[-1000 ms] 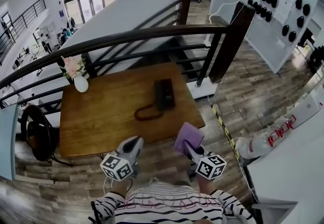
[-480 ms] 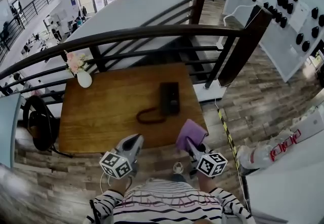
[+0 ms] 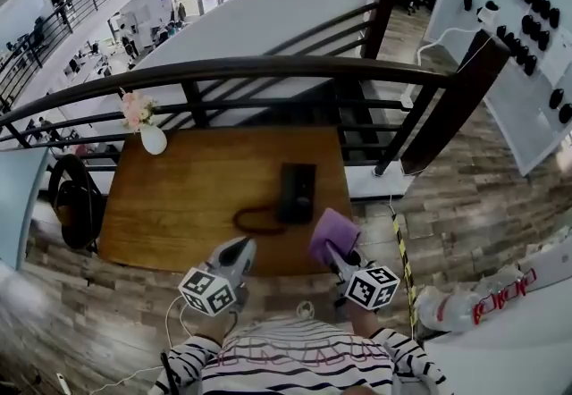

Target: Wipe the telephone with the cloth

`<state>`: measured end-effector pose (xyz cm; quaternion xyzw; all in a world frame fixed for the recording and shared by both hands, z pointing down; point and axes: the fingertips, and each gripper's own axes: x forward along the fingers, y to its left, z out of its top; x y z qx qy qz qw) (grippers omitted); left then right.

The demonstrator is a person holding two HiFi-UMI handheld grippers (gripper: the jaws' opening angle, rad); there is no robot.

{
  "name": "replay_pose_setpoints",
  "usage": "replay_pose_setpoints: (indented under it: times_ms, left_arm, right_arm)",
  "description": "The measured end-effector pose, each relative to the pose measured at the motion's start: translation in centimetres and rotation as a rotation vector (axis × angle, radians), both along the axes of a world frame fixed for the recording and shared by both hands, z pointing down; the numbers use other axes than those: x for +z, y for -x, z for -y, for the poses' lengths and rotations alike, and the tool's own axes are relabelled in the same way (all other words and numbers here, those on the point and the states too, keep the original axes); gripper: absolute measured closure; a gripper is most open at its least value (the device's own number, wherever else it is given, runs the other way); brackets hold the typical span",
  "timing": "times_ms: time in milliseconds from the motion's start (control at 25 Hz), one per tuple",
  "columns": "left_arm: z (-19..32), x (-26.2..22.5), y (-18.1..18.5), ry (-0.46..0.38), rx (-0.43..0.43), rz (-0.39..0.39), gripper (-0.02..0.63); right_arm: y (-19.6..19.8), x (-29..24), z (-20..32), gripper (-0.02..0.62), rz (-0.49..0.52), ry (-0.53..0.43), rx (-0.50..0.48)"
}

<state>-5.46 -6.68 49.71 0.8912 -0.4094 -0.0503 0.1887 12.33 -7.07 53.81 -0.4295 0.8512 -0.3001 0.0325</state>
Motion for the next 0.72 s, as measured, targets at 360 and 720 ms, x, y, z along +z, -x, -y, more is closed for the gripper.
replay_pose_setpoints:
  times_ms: [360, 720]
  left_arm:
    - [2.2, 1.2, -3.7, 0.011, -0.110, 0.007, 0.607]
    - [5.9, 1.9, -3.3, 0.024, -0.098, -0.018, 0.607]
  right_arm:
    - [-3.4, 1.0, 3.8, 0.543, -0.001, 0.003, -0.119]
    - [-2.3, 1.8, 7.5, 0.545, -0.019, 0.021, -0.125]
